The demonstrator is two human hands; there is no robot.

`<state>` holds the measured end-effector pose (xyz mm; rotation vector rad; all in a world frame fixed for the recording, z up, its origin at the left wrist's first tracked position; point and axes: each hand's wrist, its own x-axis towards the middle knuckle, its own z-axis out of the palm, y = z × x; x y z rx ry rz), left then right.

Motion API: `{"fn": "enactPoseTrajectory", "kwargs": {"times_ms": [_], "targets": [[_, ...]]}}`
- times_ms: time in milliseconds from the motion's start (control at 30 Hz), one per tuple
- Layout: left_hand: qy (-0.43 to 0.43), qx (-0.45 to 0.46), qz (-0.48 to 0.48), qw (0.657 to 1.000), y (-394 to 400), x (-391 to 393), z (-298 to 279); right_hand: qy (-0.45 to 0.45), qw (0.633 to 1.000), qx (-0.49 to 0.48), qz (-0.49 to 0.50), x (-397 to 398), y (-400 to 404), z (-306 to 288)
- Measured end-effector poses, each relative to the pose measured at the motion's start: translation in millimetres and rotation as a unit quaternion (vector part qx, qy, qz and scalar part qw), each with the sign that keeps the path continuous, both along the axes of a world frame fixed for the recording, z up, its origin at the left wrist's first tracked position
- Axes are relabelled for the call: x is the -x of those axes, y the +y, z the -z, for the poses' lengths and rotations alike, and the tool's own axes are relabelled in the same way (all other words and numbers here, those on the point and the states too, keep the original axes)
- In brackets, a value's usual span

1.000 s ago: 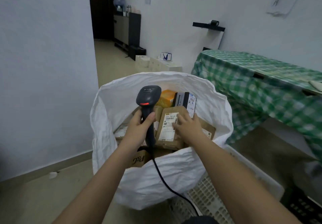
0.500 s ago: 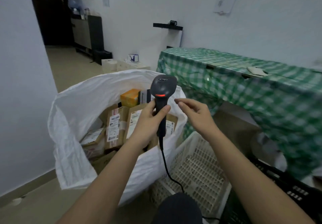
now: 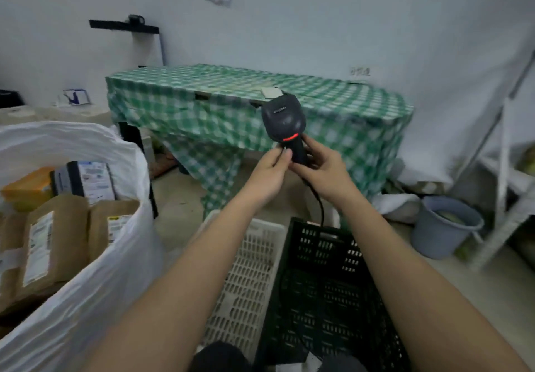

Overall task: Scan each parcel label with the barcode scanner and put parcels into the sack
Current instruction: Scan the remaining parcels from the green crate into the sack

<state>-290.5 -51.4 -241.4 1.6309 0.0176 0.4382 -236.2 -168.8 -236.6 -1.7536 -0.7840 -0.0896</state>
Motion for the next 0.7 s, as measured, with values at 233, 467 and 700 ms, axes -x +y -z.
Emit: {"fn": "enactPoseTrajectory", "kwargs": {"times_ms": [233, 467, 700], "targets": [[0.133, -0.077, 0.027, 0.988, -38.7, -85.6, 76.5, -0.042, 0.976, 0.146, 0.152, -94.3, -66.2, 63.3], [0.302, -0.158, 0.064, 0.938, -51.1, -116.7, 232.8, 0.252, 0.954, 0.12, 0.113, -102.2, -110.9, 233.8], [0.444, -0.237, 0.226, 0.834, -87.8, -107.1, 374.3, 0.357, 0.904, 0.216, 0.095, -94.8, -149.2, 369.7]]}}
